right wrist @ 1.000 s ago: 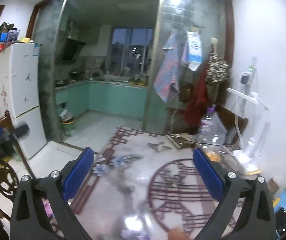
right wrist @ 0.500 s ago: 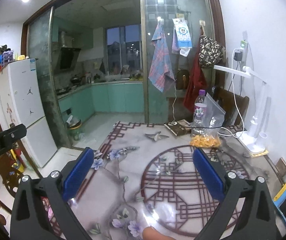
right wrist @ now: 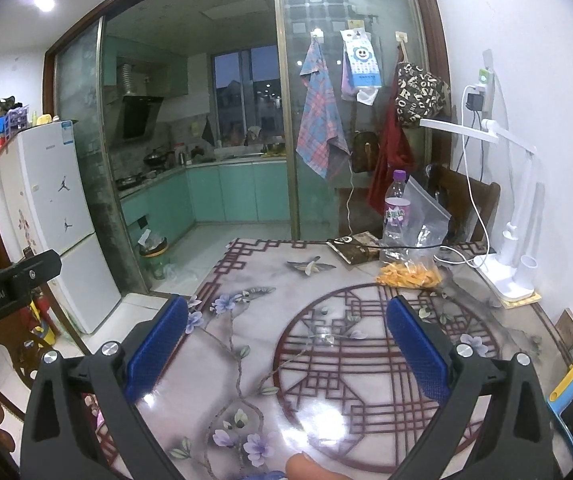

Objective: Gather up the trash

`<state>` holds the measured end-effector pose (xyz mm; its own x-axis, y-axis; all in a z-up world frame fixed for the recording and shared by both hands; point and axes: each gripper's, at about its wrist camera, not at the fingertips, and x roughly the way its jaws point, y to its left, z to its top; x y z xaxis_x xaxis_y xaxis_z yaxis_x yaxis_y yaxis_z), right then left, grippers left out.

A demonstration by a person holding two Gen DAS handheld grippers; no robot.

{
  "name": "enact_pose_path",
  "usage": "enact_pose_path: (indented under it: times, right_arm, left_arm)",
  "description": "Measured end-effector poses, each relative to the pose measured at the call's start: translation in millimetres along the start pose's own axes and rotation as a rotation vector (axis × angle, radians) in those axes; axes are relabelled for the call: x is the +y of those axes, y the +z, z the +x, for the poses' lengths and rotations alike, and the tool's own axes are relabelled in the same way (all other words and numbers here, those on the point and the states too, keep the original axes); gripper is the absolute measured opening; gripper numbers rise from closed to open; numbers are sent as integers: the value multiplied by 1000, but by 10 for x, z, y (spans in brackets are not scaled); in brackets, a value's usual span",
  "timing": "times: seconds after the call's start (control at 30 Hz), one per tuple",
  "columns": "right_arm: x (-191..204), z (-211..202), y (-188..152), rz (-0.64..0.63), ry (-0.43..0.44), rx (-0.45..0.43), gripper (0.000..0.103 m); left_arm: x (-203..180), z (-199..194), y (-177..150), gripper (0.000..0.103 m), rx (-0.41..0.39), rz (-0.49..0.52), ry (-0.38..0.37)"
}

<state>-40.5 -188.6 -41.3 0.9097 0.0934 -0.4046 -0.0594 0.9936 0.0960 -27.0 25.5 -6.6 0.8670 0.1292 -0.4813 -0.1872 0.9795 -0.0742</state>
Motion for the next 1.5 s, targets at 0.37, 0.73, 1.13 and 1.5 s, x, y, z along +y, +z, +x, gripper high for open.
enact_pose_path:
  times: [0.37,0.73,1.13,1.5]
  right_arm:
    - [-56,42,1,14,0,18,96]
    - [-59,92,-40,12,2,36,96]
    - [-47,116,-89,7,1,47,96]
    - [-68,147,-98,13,-1,55,96]
  left_arm:
    - [-56,33,-8,98,13,13,2]
    - [-68,64,-25,98,19,17,5]
    - [-70,92,-89,98,28,25,0]
    - [-90,129,-115,98,43,32,-5]
